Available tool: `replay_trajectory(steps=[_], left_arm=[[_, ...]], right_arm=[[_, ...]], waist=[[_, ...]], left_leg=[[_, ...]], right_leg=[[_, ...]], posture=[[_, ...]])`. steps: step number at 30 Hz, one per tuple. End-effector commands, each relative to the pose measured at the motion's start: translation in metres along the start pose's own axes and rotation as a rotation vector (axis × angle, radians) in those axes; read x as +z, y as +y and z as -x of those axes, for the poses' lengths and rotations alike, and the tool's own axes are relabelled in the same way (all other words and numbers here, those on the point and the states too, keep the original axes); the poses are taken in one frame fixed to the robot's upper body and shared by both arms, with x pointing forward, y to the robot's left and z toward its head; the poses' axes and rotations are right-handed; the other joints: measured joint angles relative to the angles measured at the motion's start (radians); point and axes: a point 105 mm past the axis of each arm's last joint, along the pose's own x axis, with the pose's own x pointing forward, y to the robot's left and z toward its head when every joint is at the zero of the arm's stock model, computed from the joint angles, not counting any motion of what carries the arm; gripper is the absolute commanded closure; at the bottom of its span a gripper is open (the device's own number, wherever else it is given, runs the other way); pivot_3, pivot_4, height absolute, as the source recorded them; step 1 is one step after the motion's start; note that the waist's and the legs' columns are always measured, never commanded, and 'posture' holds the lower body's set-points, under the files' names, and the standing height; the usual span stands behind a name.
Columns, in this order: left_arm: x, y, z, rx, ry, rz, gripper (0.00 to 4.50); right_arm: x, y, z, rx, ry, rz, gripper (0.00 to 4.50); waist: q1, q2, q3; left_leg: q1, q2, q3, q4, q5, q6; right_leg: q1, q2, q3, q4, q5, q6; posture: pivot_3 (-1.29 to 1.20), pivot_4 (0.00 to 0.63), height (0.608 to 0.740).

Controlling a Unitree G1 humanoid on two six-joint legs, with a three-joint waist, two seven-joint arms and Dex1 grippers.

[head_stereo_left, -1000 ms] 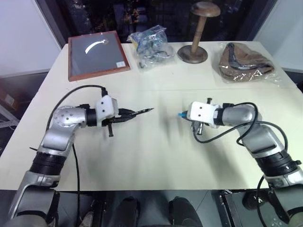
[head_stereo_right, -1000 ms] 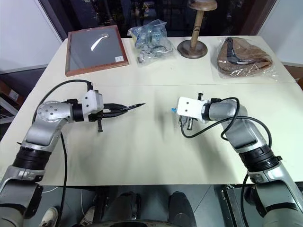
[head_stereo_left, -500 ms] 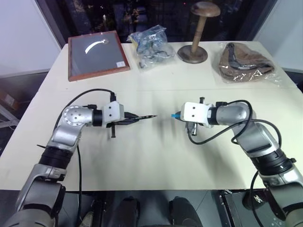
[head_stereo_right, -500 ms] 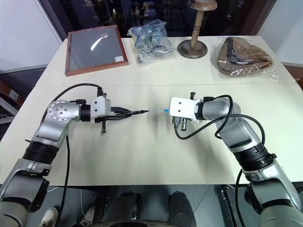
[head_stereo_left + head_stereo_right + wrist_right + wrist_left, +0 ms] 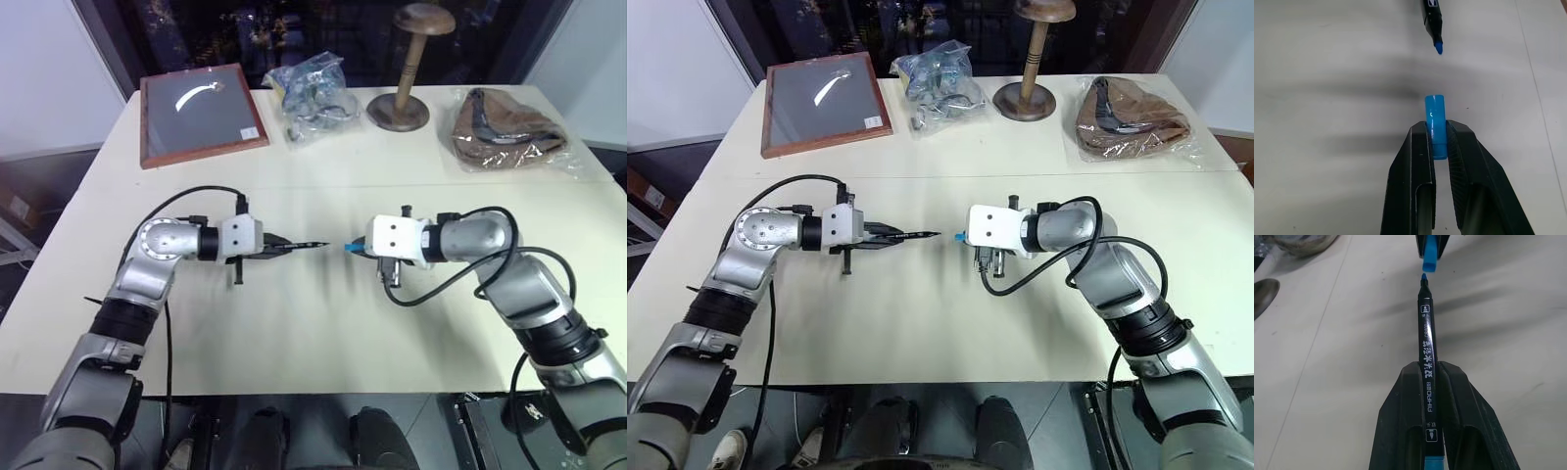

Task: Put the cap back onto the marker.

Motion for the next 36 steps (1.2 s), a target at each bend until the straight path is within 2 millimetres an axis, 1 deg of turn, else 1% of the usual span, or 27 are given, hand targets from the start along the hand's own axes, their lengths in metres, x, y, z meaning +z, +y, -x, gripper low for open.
replay_trajectory(steps=[1,9,19,29,36], left_arm=[[0.008,0.007,0.001,0.009,-0.012,-0.044,4.50],[0.011,0.007,-0.001,0.008,-0.017,-0.046,4.50],[0.012,0.006,-0.003,0.005,-0.016,-0.058,4.50],[0.013,0.006,-0.005,0.010,-0.021,-0.066,4.50],[0.017,-0.001,-0.009,-0.011,-0.042,-0.094,4.50]], right_arm=[[0.017,-0.006,0.003,-0.019,-0.043,0.048,4.47],[0.022,-0.008,0.001,-0.020,-0.055,0.048,4.47],[0.032,-0.004,-0.002,-0.002,-0.086,0.044,4.47],[0.035,-0.004,-0.004,0.004,-0.093,0.043,4.47],[0.037,-0.005,-0.006,0.003,-0.100,0.044,4.47]], waist=[[0.000,0.000,0.000],[0.000,0.000,0.000],[0.000,0.000,0.000],[0.000,0.000,0.000],[0.000,0.000,0.000]], left_leg=[[0.000,0.000,0.000,0.000,0.000,0.000],[0.000,0.000,0.000,0.000,0.000,0.000],[0.000,0.000,0.000,0.000,0.000,0.000],[0.000,0.000,0.000,0.000,0.000,0.000],[0.000,0.000,0.000,0.000,0.000,0.000]], right_leg=[[0.000,0.000,0.000,0.000,0.000,0.000],[0.000,0.000,0.000,0.000,0.000,0.000],[0.000,0.000,0.000,0.000,0.000,0.000],[0.000,0.000,0.000,0.000,0.000,0.000],[0.000,0.000,0.000,0.000,0.000,0.000]], posture=[[0.00,0.150,0.740],[0.00,0.150,0.740],[0.00,0.150,0.740],[0.00,0.150,0.740],[0.00,0.150,0.740]])
